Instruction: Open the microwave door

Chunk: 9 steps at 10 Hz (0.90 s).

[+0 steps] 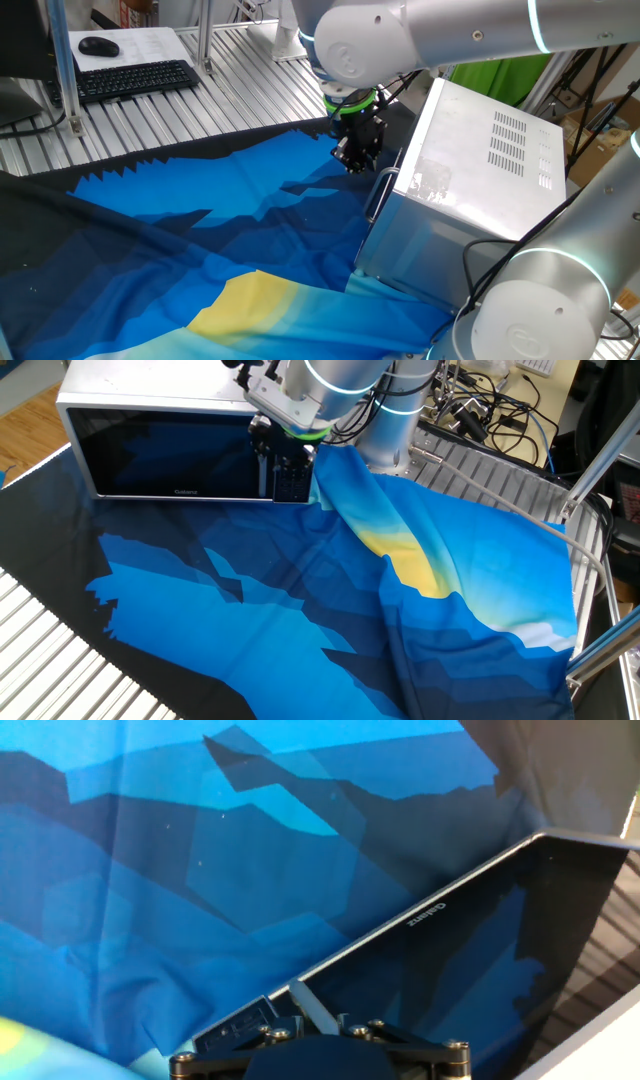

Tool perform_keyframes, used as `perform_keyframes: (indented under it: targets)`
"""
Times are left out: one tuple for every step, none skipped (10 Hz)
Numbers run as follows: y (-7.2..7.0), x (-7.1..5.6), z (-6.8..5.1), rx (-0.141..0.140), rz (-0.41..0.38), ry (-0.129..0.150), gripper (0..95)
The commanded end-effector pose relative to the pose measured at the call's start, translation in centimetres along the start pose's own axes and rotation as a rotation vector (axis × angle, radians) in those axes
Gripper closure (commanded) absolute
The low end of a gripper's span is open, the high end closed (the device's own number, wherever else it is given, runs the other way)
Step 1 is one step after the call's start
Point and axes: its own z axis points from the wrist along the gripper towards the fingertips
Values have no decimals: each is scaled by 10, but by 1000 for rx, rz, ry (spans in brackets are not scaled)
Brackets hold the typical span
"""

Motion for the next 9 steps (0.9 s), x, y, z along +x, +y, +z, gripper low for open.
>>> perform_keyframes:
  targets:
    - [0, 3, 2, -395, 800, 169, 950]
    - [0, 3, 2, -410, 916, 196, 950]
    - [0, 4, 2, -475, 1119, 238, 950]
    - [0, 4, 3, -492, 1170, 253, 950]
    - [0, 5, 3, -507, 1226, 267, 950]
    - [0, 5, 3, -521, 1255, 268, 950]
    - [1, 5, 4, -532, 1296, 269, 950]
    - [2, 4, 5, -538, 1337, 277, 950]
    - [4, 3, 6, -547, 1404, 279, 950]
